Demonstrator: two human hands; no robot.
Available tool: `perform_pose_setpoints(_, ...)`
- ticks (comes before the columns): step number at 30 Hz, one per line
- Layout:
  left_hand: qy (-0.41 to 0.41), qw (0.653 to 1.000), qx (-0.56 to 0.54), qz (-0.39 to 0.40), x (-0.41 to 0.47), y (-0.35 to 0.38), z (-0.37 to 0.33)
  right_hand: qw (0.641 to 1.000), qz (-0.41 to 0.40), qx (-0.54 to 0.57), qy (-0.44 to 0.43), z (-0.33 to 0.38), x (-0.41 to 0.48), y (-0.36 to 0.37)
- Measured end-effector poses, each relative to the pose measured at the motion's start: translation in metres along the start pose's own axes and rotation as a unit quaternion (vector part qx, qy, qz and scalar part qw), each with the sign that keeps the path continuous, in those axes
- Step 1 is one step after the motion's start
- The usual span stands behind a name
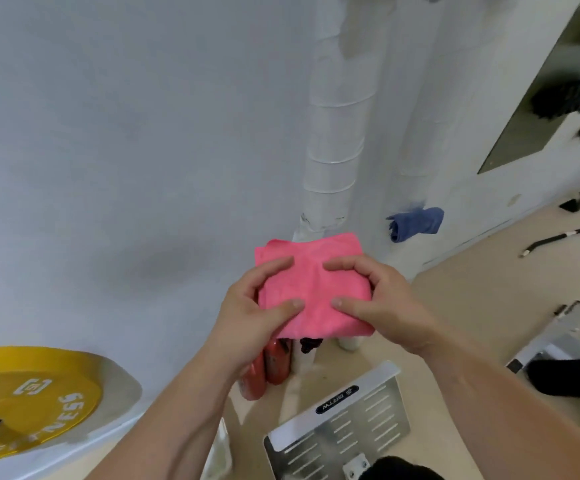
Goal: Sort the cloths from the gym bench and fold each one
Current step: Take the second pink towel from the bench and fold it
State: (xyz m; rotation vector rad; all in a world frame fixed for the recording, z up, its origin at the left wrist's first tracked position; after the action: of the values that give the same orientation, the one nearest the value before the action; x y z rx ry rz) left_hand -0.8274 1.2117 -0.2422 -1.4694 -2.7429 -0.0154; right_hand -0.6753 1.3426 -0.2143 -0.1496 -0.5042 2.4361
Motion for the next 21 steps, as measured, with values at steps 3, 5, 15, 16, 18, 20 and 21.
perform_pose_setpoints(3, 0.026, 0.993, 0.11, 0.022, 0.014, -0.007, -0.014, 0.999, -0.004, -0.036, -0.019, 0.015, 0.007, -0.003)
perform_pose_setpoints(5, 0.048, 0.988, 0.144, 0.02, 0.024, -0.01, -0.027, 0.998, -0.006, -0.053, -0.022, 0.024, 0.012, -0.009)
perform_pose_setpoints(15, 0.173, 0.955, 0.24, -0.029, 0.069, -0.004, -0.105, 0.969, -0.064, -0.227, -0.069, 0.076, 0.05, -0.053)
perform_pose_setpoints(16, 0.183, 0.952, 0.245, -0.024, 0.073, -0.001, -0.113, 0.963, -0.074, -0.244, -0.087, 0.084, 0.054, -0.059)
perform_pose_setpoints(18, 0.203, 0.943, 0.263, -0.019, 0.082, 0.004, -0.126, 0.95, -0.082, -0.273, -0.127, 0.098, 0.06, -0.071)
perform_pose_setpoints(20, 0.209, 0.938, 0.277, -0.018, 0.09, 0.012, -0.137, 0.944, -0.082, -0.278, -0.157, 0.106, 0.069, -0.086)
perform_pose_setpoints(21, 0.207, 0.94, 0.272, -0.018, 0.094, 0.016, -0.14, 0.942, -0.078, -0.28, -0.166, 0.106, 0.074, -0.094)
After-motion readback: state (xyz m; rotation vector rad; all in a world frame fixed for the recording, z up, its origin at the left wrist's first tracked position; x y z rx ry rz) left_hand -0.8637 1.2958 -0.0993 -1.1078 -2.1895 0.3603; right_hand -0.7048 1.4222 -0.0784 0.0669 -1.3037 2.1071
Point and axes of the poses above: each hand's wrist, its own x-axis towards the middle knuckle, its own y-axis out of the palm, z = x × y, the point moved 9 cm from there along x, towards the middle knuckle, and after that the axes turned 3 degrees about z, right-handed, at the moved point
